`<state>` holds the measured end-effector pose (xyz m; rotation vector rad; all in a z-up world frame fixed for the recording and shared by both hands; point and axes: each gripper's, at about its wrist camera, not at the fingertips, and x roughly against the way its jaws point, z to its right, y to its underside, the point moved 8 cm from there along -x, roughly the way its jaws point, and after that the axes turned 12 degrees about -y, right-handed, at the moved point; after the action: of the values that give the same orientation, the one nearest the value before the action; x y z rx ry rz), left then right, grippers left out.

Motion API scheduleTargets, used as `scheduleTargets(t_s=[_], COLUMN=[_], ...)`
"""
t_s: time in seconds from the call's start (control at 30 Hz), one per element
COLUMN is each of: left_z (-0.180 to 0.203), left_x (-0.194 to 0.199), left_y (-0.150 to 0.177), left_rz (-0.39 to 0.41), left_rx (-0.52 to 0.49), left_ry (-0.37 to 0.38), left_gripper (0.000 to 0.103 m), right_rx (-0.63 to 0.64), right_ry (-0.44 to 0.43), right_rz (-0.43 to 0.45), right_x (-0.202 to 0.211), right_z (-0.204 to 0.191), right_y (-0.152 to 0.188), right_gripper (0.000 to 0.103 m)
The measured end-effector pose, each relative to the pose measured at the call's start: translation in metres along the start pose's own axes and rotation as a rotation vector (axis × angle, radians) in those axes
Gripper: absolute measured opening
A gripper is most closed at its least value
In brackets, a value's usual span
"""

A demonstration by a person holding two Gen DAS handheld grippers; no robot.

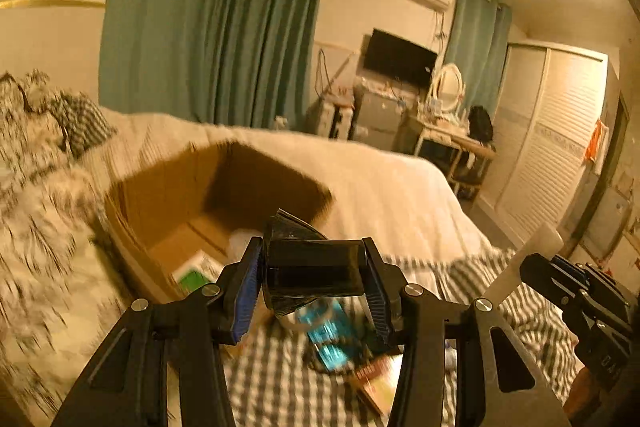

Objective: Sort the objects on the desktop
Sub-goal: 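Carry the black cup and white bottle to the cardboard box and release both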

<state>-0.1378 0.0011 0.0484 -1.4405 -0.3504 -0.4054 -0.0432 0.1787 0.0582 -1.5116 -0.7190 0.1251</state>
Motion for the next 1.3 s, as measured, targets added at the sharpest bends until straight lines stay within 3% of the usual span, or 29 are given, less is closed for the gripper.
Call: scheduleTargets(t_s=[0.2, 0.33, 0.57, 0.77, 0.8, 0.83, 0.9, 1.0, 1.13, 1.3], left_z=[-0.023, -0.044, -0.083, -0.104, -0.107, -0.108, -0.108, -0.100, -0.087, -0.067], left_x=[-0.016, -0.042, -0.104, -0.141, -0.143, -0.142, -0.136, -0.121, -0.105, -0.070], left_y=[-0.043, -0.055, -0.032, -0.011, -0.009, -0.007, -0.006, -0.008, -0.005, 0.008], left_rz=[0.067, 0.084, 0.002, -0.089, -0.100, -0.104, -0.095, -0.046, -0.048, -0.068], left_rx=[0.001, -0.010, 0.007, 0.012, 0.022, 0.027, 0.035, 0.018, -0.002, 0.047], left_ry=[-0.048, -0.105, -0.165, -0.217, -0.221, -0.222, -0.213, -0.223, -0.209, -0.152], left_gripper=[0.048, 0.048, 0.048, 0.050, 0.057, 0.075, 0.102, 0.103, 0.103, 0.103], right_rx=[0.018, 0.027, -0.022, -0.046, -0.054, -0.057, -0.056, -0.067, -0.070, -0.107], right_ry=[-0.084, -0.115, -0.142, -0.072, -0.061, -0.043, -0.024, -0.017, 0.020, 0.082], right_rz=[0.046, 0.037, -0.038, -0.128, -0.140, -0.147, -0.118, -0.087, -0.060, -0.074], right_x=[-0.036, -0.081, -0.164, -0.224, -0.228, -0.230, -0.225, -0.203, -0.149, -0.085], right_z=[-0.016, -0.023, -0.020, -0.015, -0.014, -0.013, -0.011, -0.010, -0.003, 0.015], right_y=[-0.048, -0.066, -0.058, -0.039, -0.036, -0.035, -0.040, -0.045, -0.043, -0.020], right_gripper=[0.020, 0.020, 0.020, 0.021, 0.025, 0.043, 0.072, 0.073, 0.073, 0.073])
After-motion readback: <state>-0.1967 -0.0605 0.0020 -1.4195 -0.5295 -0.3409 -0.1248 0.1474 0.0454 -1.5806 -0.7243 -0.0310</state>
